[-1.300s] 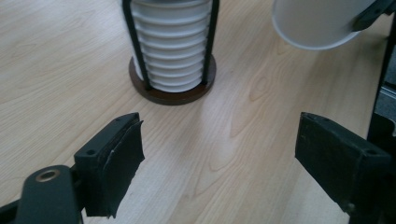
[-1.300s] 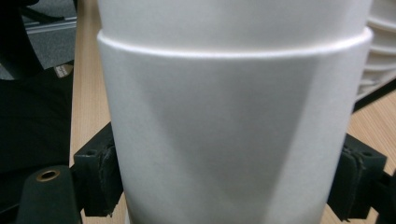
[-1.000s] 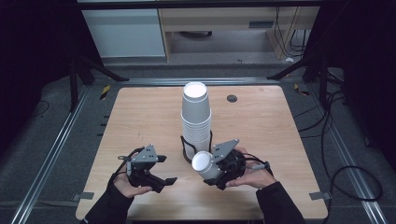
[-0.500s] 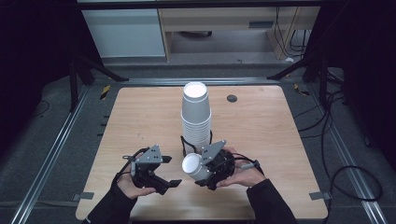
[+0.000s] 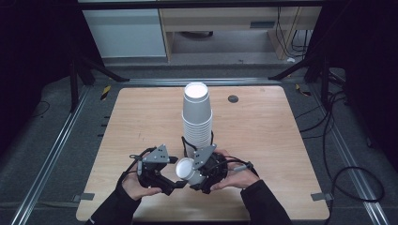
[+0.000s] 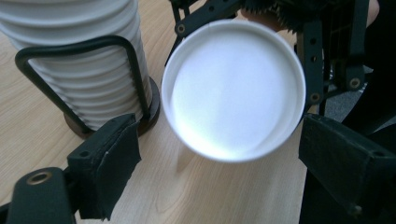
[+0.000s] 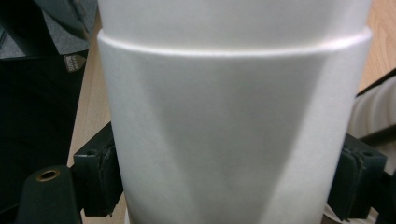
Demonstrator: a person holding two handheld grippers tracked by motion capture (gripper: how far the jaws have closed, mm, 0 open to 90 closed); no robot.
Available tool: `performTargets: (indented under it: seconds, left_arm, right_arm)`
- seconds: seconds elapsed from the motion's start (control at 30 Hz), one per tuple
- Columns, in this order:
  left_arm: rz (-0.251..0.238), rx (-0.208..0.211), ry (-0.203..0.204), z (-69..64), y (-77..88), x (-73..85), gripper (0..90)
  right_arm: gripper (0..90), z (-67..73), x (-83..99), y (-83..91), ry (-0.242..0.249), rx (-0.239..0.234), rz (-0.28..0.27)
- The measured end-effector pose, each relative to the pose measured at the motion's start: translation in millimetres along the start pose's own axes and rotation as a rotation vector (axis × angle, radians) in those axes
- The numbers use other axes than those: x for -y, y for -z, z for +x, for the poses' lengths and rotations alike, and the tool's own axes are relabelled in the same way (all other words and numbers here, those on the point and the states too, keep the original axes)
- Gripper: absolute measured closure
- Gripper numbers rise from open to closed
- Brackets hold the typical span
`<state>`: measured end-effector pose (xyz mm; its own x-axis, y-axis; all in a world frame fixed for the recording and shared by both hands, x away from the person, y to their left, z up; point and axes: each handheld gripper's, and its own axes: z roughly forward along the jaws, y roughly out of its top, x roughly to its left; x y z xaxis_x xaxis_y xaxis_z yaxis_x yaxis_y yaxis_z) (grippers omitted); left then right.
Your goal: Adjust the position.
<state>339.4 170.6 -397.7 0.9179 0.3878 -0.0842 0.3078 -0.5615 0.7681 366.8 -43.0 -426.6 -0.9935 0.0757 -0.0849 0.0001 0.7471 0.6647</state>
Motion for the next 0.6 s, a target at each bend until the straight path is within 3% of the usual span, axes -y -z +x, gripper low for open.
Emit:
performTargets:
  seconds: [0.6]
  left_arm:
    - [0.02, 0.024, 0.014, 0.6, -15.4, -8.1, 15.6]
  right_arm:
    - [16.0, 2.1, -10.5, -5.9, -0.006, 0.001, -0.01]
